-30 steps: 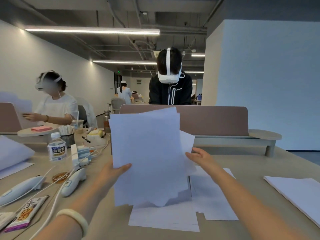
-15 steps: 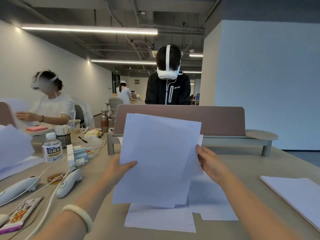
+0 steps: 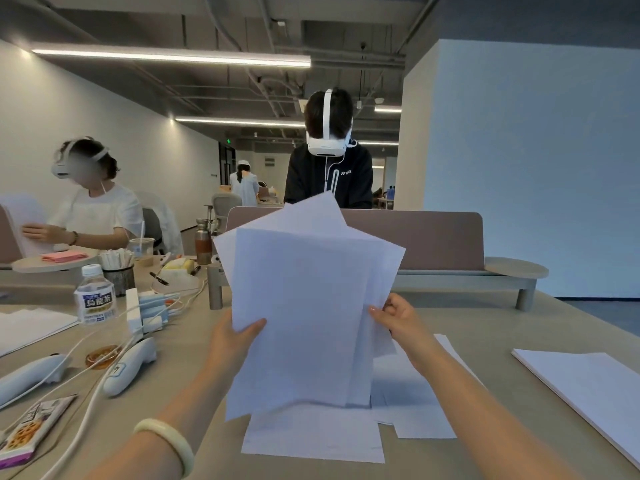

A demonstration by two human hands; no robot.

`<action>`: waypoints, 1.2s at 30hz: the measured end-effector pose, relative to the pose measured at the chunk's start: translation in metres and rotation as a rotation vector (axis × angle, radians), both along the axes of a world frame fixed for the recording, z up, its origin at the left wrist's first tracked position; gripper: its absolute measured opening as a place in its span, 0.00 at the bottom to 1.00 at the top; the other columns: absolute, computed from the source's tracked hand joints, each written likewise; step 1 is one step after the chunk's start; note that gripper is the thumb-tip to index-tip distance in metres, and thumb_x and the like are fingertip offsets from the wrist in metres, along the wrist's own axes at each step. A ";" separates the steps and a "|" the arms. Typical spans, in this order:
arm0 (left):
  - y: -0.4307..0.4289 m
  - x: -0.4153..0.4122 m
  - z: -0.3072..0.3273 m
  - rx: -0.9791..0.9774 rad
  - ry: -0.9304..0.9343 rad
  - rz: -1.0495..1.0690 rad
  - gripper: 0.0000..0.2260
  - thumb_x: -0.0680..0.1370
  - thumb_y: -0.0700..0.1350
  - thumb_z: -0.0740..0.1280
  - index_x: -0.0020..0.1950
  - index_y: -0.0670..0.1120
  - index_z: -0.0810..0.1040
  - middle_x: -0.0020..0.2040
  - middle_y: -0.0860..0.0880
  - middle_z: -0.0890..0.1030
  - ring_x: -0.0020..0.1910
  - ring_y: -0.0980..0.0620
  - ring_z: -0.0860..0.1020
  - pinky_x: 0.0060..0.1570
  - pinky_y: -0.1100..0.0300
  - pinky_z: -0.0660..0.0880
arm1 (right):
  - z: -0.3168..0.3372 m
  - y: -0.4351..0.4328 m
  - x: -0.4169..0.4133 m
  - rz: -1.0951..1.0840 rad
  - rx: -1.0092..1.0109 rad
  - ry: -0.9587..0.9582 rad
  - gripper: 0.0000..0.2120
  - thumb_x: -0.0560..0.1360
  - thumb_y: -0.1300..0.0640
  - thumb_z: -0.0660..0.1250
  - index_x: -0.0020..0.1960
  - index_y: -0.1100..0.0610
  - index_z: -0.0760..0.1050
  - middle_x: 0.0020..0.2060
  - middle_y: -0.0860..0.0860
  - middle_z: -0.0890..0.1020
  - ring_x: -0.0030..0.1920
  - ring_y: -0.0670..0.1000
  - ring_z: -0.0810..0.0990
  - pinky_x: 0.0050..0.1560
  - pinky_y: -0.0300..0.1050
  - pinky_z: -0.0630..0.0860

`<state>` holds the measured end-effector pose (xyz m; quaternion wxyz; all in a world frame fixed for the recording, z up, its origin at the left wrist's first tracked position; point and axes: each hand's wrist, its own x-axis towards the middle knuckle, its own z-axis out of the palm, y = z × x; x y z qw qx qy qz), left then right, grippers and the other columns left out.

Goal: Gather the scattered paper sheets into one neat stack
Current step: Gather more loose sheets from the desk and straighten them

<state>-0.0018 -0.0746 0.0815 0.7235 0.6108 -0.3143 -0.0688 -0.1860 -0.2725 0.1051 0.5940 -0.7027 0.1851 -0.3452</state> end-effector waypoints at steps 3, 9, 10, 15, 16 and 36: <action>-0.002 0.000 0.005 -0.012 -0.034 -0.050 0.15 0.75 0.38 0.70 0.58 0.52 0.74 0.48 0.57 0.81 0.41 0.62 0.81 0.35 0.68 0.76 | 0.001 0.001 0.002 -0.040 -0.005 -0.019 0.16 0.74 0.57 0.69 0.61 0.55 0.72 0.54 0.52 0.83 0.53 0.51 0.82 0.54 0.48 0.79; -0.004 0.006 -0.007 0.047 0.057 -0.099 0.24 0.71 0.42 0.74 0.64 0.49 0.71 0.55 0.50 0.80 0.51 0.50 0.81 0.42 0.57 0.78 | -0.015 0.015 0.009 -0.011 0.026 -0.043 0.23 0.69 0.61 0.74 0.61 0.53 0.71 0.53 0.48 0.81 0.51 0.45 0.81 0.41 0.32 0.79; -0.005 0.004 -0.007 0.053 0.039 -0.091 0.22 0.72 0.42 0.73 0.64 0.49 0.71 0.54 0.51 0.81 0.50 0.51 0.81 0.41 0.58 0.77 | -0.016 0.017 0.012 -0.018 0.004 -0.028 0.21 0.70 0.61 0.74 0.60 0.53 0.72 0.54 0.48 0.81 0.50 0.45 0.81 0.41 0.32 0.79; -0.010 -0.002 0.004 0.071 -0.013 -0.021 0.12 0.76 0.43 0.68 0.59 0.46 0.76 0.49 0.50 0.81 0.49 0.48 0.81 0.38 0.62 0.75 | 0.002 0.022 0.023 -0.141 -0.055 -0.006 0.13 0.74 0.59 0.69 0.58 0.58 0.73 0.51 0.52 0.80 0.42 0.43 0.78 0.36 0.32 0.74; -0.009 -0.002 0.007 0.066 -0.014 -0.025 0.12 0.77 0.43 0.68 0.60 0.47 0.76 0.50 0.50 0.81 0.48 0.50 0.80 0.38 0.62 0.75 | 0.006 0.021 0.022 -0.149 -0.068 -0.013 0.12 0.74 0.58 0.69 0.57 0.57 0.72 0.50 0.51 0.80 0.42 0.42 0.77 0.37 0.33 0.74; -0.009 0.002 -0.015 0.092 0.044 -0.053 0.13 0.76 0.43 0.68 0.60 0.50 0.73 0.51 0.53 0.81 0.46 0.58 0.80 0.37 0.67 0.76 | -0.038 0.018 0.033 -0.160 -0.019 0.100 0.23 0.71 0.57 0.72 0.63 0.57 0.70 0.56 0.50 0.79 0.55 0.51 0.78 0.52 0.42 0.74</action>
